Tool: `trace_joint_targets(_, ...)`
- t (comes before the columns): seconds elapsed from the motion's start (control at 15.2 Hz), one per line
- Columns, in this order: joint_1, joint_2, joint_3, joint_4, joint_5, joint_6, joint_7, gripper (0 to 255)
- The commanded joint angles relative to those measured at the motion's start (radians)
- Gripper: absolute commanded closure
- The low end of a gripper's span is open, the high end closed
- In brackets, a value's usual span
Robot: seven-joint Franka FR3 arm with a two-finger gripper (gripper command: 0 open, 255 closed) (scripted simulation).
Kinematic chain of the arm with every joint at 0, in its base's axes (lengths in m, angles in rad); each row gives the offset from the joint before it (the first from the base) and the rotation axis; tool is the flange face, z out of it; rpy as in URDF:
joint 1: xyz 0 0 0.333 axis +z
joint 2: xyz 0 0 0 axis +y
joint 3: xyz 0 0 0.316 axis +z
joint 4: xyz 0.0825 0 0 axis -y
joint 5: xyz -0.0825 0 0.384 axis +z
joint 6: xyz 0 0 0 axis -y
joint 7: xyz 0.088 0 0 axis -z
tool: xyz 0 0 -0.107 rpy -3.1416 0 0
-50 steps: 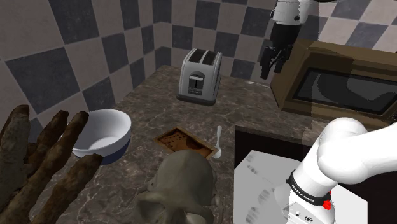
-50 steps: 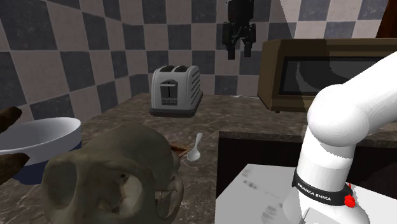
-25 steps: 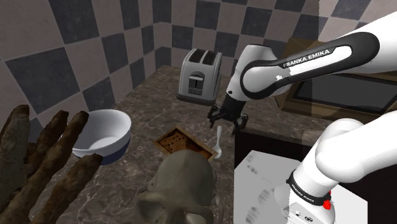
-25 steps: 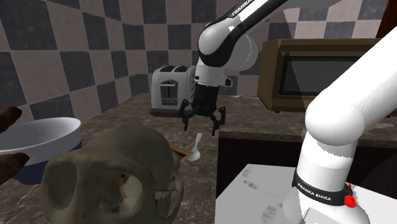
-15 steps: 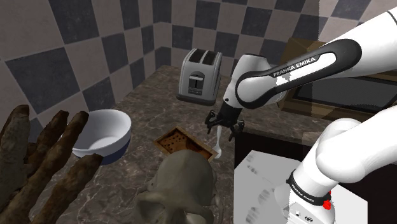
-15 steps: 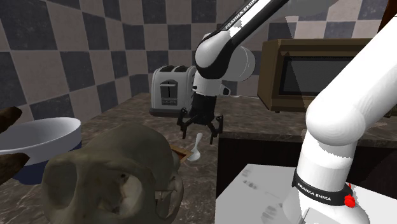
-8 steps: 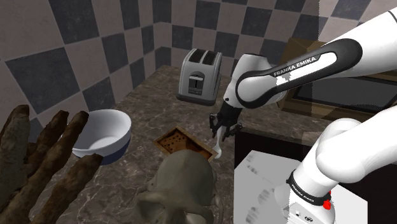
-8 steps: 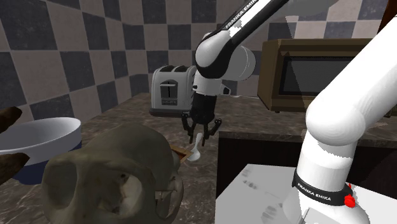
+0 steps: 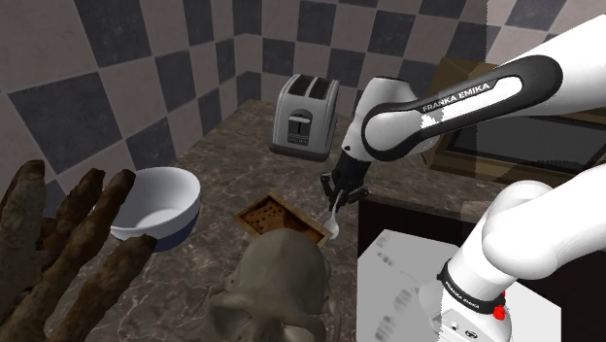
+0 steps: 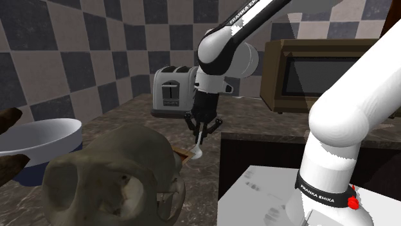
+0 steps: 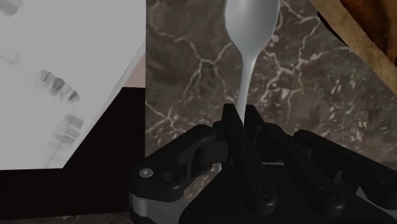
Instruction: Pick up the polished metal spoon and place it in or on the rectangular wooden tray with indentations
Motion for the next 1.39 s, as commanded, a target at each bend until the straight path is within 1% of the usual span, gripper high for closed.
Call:
trace_joint_targets(0.0, -0.004, -0.020, -0.003, 0.012, -0.010, -0.033, 0.008, 255)
trace_joint_targets(0.66, -0.021, -0.115, -0.023, 0.091, -0.055, -0.204, 0.048, 255)
trace_joint_targets(1.25, -0.032, -0.165, -0.042, 0.182, -0.087, -0.342, 0.077, 255)
trace_joint_targets(1.32, -0.032, -0.166, -0.042, 0.183, -0.087, -0.344, 0.077, 255)
